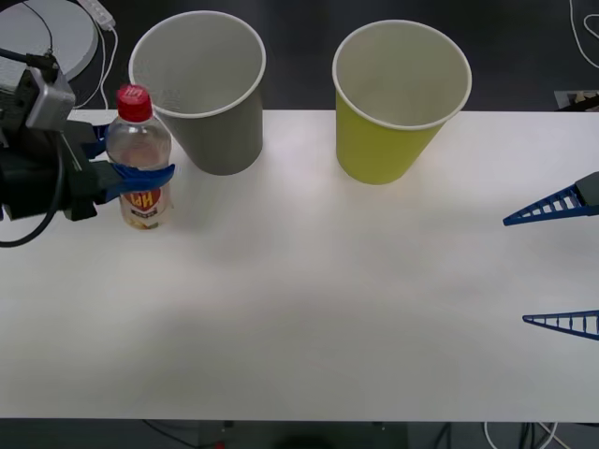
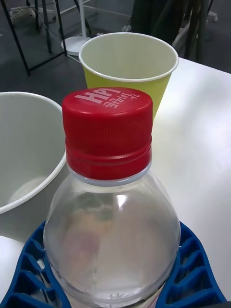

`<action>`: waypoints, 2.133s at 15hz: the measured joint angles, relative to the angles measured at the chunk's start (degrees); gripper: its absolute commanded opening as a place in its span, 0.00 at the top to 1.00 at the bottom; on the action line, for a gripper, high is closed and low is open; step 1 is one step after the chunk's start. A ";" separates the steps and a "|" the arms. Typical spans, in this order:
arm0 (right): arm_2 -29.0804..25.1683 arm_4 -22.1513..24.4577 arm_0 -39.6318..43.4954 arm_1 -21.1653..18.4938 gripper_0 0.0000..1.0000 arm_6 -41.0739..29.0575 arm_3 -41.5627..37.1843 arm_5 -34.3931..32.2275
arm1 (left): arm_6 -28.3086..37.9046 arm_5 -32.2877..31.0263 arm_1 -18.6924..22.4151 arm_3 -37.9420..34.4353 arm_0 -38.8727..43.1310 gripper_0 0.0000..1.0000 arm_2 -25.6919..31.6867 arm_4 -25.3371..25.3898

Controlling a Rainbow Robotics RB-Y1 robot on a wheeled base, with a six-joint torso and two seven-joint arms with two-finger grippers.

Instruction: Put the can into the green bin and the plastic bottle into the gray bin

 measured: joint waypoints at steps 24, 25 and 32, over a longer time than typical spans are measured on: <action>0.00 0.00 0.00 0.00 0.00 0.00 0.00 0.00 | 20.10 -22.43 13.94 12.90 -22.54 1.00 0.23 -3.14; 0.00 0.00 0.00 0.00 0.00 0.00 0.00 0.00 | 20.07 -23.91 13.91 14.16 -24.12 1.00 -0.18 -3.18; 0.00 0.00 0.00 0.00 0.00 0.00 0.00 0.00 | 19.85 -27.28 14.69 24.38 -40.25 1.00 -13.90 -3.94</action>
